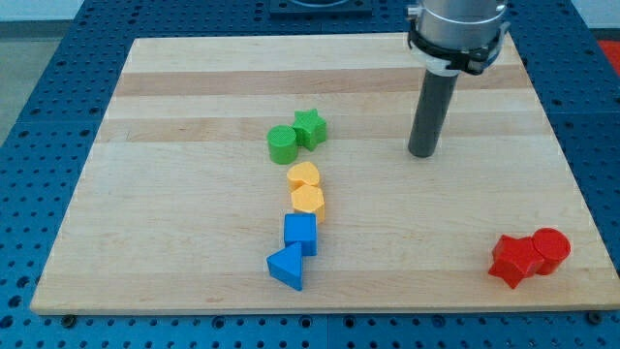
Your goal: Move green circle towards left
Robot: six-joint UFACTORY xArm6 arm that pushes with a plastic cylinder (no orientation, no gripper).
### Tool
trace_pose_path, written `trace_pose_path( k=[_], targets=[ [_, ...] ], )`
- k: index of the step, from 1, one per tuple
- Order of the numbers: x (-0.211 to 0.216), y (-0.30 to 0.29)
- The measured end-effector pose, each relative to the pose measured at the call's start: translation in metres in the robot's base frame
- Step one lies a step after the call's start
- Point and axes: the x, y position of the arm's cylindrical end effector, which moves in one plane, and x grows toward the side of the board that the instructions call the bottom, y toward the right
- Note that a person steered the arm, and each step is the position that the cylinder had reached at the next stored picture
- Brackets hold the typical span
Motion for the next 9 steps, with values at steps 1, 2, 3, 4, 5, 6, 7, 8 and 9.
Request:
trace_pose_path(
  k=[1, 2, 3, 4, 5, 6, 7, 8, 9],
  targets=[
    [-0.001, -0.026],
    [0.005, -0.06],
    [0.008, -0.082],
    [0.008, -0.096],
    [0.008, -0.109],
    [0.008, -0.121],
    [0.008, -0.131],
    [0.008, -0.143],
    [0.008, -0.155]
  ],
)
